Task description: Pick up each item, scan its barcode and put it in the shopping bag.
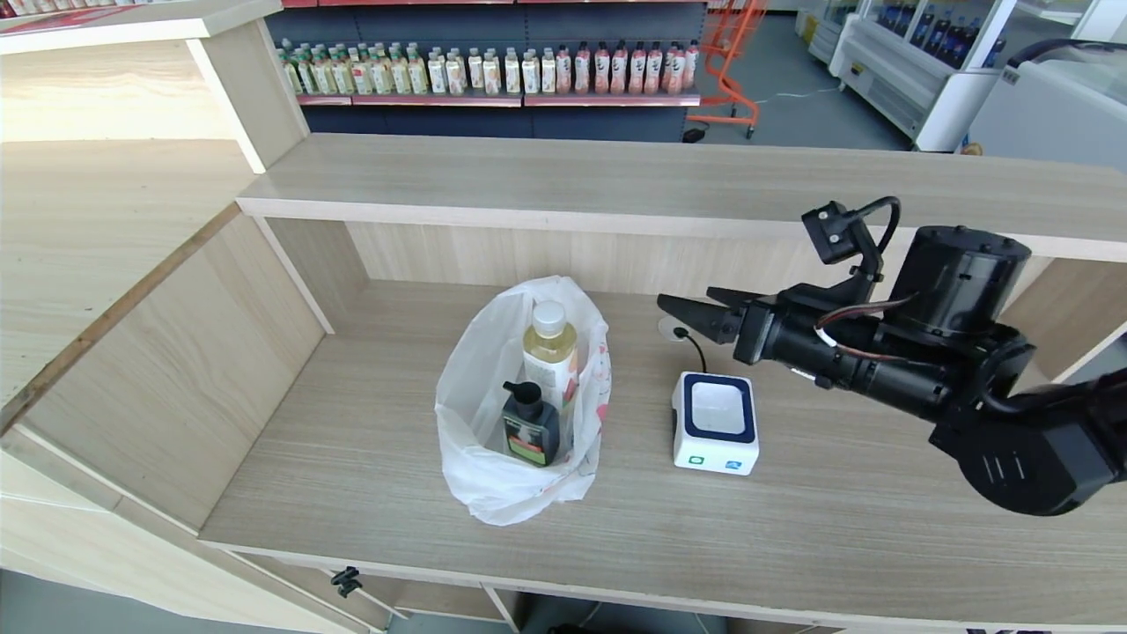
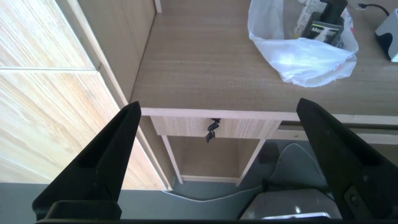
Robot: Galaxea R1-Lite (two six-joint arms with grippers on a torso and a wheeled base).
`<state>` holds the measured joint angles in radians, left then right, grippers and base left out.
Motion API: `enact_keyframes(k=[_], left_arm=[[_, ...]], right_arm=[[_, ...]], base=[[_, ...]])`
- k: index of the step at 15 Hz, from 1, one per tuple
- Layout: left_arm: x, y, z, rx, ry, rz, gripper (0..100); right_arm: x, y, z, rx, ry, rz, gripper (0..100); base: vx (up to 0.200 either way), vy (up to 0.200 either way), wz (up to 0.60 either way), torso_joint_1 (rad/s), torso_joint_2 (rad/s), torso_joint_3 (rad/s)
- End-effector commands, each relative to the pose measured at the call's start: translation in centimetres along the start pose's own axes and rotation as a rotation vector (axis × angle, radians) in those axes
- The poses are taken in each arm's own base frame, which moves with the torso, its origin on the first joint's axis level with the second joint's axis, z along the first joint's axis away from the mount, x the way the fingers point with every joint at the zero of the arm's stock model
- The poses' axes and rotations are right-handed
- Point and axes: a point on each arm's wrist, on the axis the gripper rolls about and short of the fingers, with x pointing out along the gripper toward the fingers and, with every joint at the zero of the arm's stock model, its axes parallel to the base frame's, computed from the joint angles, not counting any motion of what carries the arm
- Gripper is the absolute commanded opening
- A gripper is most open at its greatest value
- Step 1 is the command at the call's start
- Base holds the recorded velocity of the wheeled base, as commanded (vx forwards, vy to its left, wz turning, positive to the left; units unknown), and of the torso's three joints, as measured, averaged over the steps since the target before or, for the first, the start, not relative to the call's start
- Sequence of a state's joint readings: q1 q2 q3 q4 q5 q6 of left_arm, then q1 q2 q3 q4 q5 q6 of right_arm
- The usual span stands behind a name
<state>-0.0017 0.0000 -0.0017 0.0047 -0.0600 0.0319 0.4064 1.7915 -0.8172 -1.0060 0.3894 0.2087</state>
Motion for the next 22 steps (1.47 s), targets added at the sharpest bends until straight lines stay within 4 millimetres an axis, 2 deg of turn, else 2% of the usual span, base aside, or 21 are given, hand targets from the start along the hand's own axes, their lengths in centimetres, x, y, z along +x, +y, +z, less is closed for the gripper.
enact_keyframes(k=[1,2,3,5,7,8,10,12,13,14,15,21,22], left_arm=[[0.0,0.0,0.0,0.0,0.002,0.0,100],[0.0,0.0,0.0,0.0,0.002,0.0,100],[0.0,0.0,0.0,0.0,0.002,0.0,100],[0.0,0.0,0.0,0.0,0.002,0.0,100],[0.0,0.0,0.0,0.0,0.0,0.0,100],[0.0,0.0,0.0,0.0,0.002,0.0,100],[0.0,0.0,0.0,0.0,0.002,0.0,100],[0.0,0.0,0.0,0.0,0.002,0.0,100],[0.0,0.0,0.0,0.0,0.002,0.0,100],[0.0,0.0,0.0,0.0,0.002,0.0,100],[0.0,0.0,0.0,0.0,0.002,0.0,100],[0.0,0.0,0.0,0.0,0.002,0.0,100],[0.0,0.0,0.0,0.0,0.003,0.0,100]], right_arm=[[-6.8,1.2,1.4,-0.037,-0.035,-0.061,100],[-9.6,1.6,1.4,-0.073,-0.042,-0.098,100],[-14.2,1.8,0.1,-0.136,-0.015,-0.21,100],[-19.0,2.4,-2.9,-0.193,0.047,-0.364,100],[-24.4,4.7,-6.3,-0.169,0.082,-0.576,100],[-25.8,6.0,-6.6,-0.186,0.052,-0.615,100],[-28.6,8.1,-8.5,-0.187,0.052,-0.721,100],[-30.2,9.2,-10.3,-0.183,0.055,-0.786,100],[-31.7,10.2,-12.4,-0.181,0.052,-0.817,100],[-32.3,10.7,-13.2,-0.214,0.002,-0.801,100],[-32.5,10.9,-13.2,-0.271,-0.028,-0.797,100],[-32.5,10.9,-13.2,-0.219,-0.053,-0.802,100],[-32.5,10.9,-13.2,-0.217,-0.053,-0.802,0]], base=[[0.0,0.0,0.0,0.0,0.0,0.0],[0.0,0.0,0.0,0.0,0.0,0.0],[0.0,0.0,0.0,0.0,0.0,0.0],[0.0,0.0,0.0,0.0,0.0,0.0],[0.0,0.0,0.0,0.0,0.0,0.0],[0.0,0.0,0.0,0.0,0.0,0.0],[0.0,0.0,0.0,0.0,0.0,0.0],[0.0,0.0,0.0,0.0,0.0,0.0],[0.0,0.0,0.0,0.0,0.0,0.0],[0.0,0.0,0.0,0.0,0.0,0.0],[0.0,0.0,0.0,0.0,0.0,0.0],[0.0,0.0,0.0,0.0,0.0,0.0],[0.0,0.0,0.0,0.0,0.0,0.0]])
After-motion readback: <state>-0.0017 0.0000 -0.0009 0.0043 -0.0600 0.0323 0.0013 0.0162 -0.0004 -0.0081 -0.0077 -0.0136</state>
